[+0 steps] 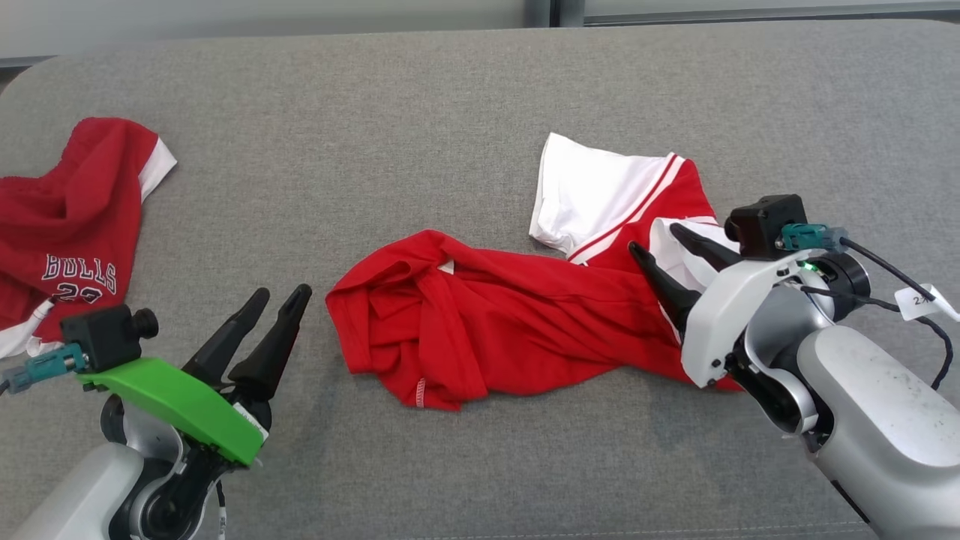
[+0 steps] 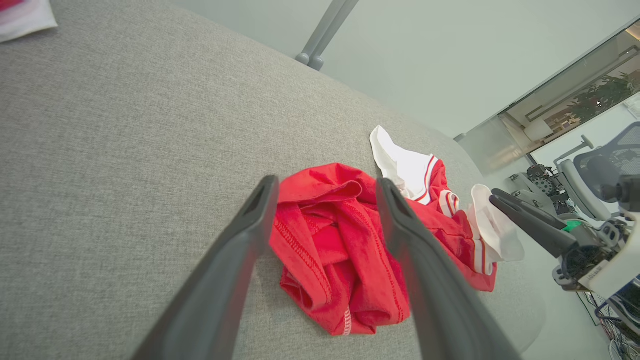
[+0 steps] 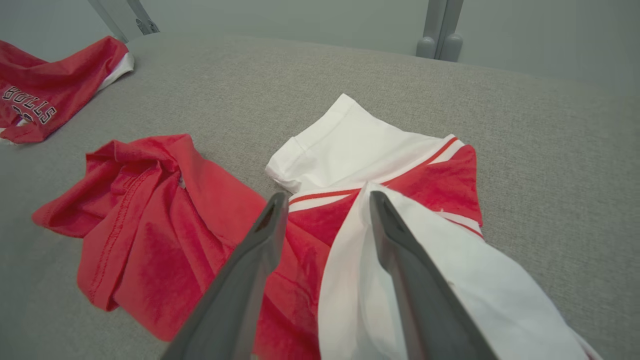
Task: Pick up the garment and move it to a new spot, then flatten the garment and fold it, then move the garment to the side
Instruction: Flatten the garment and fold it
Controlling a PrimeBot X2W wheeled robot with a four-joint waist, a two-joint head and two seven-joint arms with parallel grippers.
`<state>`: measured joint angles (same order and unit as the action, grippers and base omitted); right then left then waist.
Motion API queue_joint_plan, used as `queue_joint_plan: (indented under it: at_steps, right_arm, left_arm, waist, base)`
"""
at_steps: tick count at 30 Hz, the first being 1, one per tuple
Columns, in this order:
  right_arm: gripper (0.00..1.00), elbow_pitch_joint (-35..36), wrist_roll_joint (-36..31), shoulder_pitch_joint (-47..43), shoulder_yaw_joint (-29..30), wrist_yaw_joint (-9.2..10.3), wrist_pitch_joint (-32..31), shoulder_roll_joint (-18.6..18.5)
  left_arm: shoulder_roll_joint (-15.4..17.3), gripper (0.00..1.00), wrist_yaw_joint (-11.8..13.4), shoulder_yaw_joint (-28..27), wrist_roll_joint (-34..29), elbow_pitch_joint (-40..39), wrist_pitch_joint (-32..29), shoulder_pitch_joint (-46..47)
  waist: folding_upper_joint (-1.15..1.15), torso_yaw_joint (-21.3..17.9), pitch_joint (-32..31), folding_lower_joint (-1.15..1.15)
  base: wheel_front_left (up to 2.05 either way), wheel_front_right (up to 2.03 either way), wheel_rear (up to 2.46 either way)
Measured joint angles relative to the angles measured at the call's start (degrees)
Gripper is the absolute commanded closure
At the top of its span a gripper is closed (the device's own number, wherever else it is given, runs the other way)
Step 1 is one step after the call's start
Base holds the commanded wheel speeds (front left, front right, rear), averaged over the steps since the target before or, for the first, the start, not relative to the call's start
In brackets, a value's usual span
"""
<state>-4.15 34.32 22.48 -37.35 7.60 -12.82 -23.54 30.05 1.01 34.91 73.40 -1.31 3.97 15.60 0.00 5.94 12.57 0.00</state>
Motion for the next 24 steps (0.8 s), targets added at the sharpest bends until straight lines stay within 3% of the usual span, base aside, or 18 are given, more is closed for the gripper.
queue_joint_plan:
  at_steps: [11, 15, 17, 20, 23, 24]
  right_arm:
    - [0.14, 0.0, -0.6, 0.5, 1.2, 0.01, -1.6, -0.4]
    - [0.18, 0.0, -2.1, 0.5, 1.9, 0.01, -1.9, -0.5]
    - [0.26, 0.1, -2.4, 0.5, 1.9, 0.01, -1.9, -0.5]
    - [0.29, 0.1, -2.8, 0.5, 1.6, 0.0, -1.9, -0.3]
    - [0.51, 0.1, -2.9, 0.5, 1.6, 0.01, -2.4, -0.2]
    - [0.54, 0.1, -3.1, 0.5, 1.5, 0.01, -2.4, -0.2]
  left_arm:
    - [0.4, 0.0, 0.7, -1.0, 0.9, -5.2, 0.7, -1.6]
    - [0.3, 0.0, 0.7, -0.8, 1.1, -6.7, 0.7, -1.6]
    - [0.3, 0.0, 0.7, -0.8, 1.1, -7.1, 0.7, -1.6]
    - [0.3, 0.0, 0.8, -0.9, 1.1, -7.3, 0.7, -1.7]
    - [0.4, 0.0, 1.1, -0.9, 1.1, -7.9, 0.7, -1.8]
    - [0.4, 0.0, 1.1, -1.0, 1.1, -8.1, 0.7, -1.9]
  waist:
    - [0.0, -2.0, 0.3, 0.0]
    - [0.0, -1.9, 1.0, 0.0]
    - [0.0, -1.7, 1.3, 0.0]
    - [0.0, -1.5, 1.7, 0.0]
    - [0.0, -1.3, 1.8, 0.0]
    - [0.0, -1.3, 1.8, 0.0]
  base:
    - [0.0, 0.0, 0.0]
    - [0.0, 0.0, 0.0]
    - [0.0, 0.0, 0.0]
    - [0.0, 0.0, 0.0]
    - [0.0, 0.0, 0.0]
    - [0.0, 0.0, 0.0]
